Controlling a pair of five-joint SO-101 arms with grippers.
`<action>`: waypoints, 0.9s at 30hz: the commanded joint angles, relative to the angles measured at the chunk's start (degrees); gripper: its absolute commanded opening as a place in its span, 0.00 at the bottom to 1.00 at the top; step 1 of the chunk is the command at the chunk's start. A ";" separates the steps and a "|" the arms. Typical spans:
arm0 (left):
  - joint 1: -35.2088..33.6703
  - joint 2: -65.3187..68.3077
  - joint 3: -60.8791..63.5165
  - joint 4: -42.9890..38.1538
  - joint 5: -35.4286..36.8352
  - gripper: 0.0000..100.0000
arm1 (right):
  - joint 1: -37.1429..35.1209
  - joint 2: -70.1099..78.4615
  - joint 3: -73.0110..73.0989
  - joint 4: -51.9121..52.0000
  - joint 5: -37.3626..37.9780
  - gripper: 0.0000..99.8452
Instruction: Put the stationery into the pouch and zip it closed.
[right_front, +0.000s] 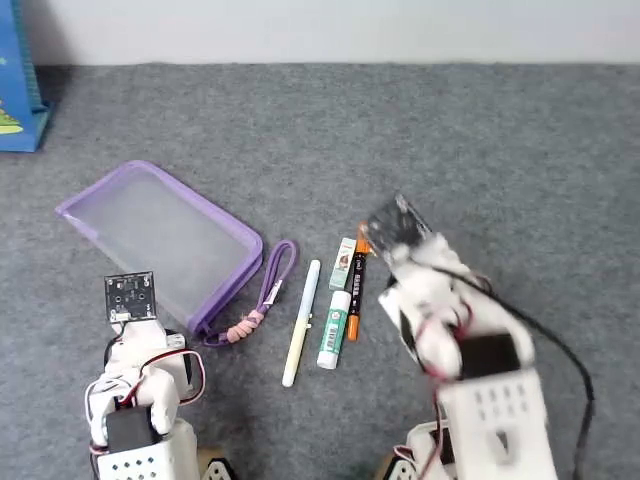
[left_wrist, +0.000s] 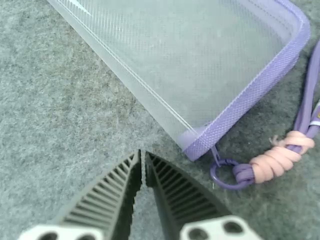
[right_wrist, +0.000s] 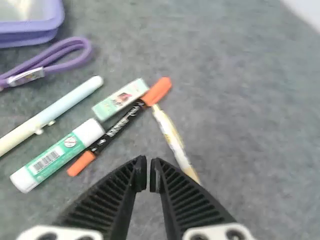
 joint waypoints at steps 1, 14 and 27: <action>-0.26 -0.62 -0.66 0.18 0.35 0.01 | -3.82 11.30 -7.74 -0.04 -0.79 0.03; -0.26 -0.62 -0.66 0.18 0.35 0.01 | -16.66 38.99 -24.00 -6.64 -13.98 0.16; -0.26 -0.62 -0.66 0.18 0.35 0.01 | -21.05 57.01 -24.53 -24.57 -18.37 0.16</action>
